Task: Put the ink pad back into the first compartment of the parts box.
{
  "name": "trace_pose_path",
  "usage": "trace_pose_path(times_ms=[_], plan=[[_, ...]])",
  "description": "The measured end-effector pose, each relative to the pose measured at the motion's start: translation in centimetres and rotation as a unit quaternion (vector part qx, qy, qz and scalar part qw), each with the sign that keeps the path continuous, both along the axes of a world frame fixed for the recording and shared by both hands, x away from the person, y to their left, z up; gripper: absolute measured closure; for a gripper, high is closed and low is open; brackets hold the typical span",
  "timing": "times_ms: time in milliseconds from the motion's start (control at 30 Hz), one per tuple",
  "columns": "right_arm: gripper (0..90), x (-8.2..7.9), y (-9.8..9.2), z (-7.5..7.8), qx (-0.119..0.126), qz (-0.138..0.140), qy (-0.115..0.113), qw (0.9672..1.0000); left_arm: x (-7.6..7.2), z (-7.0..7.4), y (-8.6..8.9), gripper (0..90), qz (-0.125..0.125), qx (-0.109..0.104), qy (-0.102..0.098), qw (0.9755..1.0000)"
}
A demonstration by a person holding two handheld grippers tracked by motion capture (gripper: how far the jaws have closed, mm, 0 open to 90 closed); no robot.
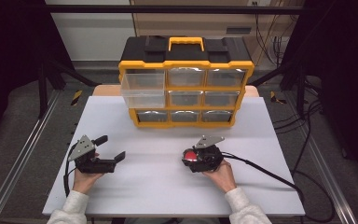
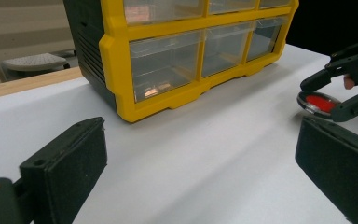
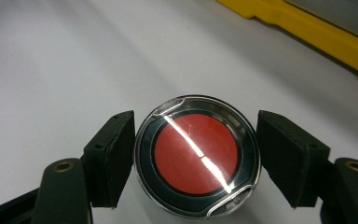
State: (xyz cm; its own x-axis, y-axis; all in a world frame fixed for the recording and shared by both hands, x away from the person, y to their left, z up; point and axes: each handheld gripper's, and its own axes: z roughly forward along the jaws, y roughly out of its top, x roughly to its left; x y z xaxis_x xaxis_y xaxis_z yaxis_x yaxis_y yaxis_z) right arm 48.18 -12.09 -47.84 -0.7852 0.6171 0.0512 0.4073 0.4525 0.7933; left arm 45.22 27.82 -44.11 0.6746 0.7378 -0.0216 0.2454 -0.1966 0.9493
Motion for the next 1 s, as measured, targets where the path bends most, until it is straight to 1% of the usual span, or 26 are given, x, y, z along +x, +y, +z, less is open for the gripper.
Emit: trace_pose_path(times_ms=[167, 600, 767, 1000], plan=[[30.1, -0.2, -0.4, 1.0, 0.011, -0.001, -0.005, 0.9999, 0.0, 0.0, 0.0, 1.7, 0.001, 0.001, 0.001, 1.0000], [30.1, -1.0, -1.6, 4.2, 0.042, -0.003, -0.035, 0.9985, 0.0, 0.0, 0.0, 1.7, 0.002, 0.000, 0.001, 1.0000], [30.1, -1.4, -1.7, 5.5, 0.049, 0.004, -0.045, 0.9978, 0.0, -0.1, 0.0, 1.7, 0.002, 0.000, 0.001, 1.0000], [30.1, -1.8, -1.8, 7.3, 0.058, 0.004, -0.053, 0.9969, 0.0, -0.1, 0.0, 1.6, 0.002, 0.001, 0.000, 1.0000]])
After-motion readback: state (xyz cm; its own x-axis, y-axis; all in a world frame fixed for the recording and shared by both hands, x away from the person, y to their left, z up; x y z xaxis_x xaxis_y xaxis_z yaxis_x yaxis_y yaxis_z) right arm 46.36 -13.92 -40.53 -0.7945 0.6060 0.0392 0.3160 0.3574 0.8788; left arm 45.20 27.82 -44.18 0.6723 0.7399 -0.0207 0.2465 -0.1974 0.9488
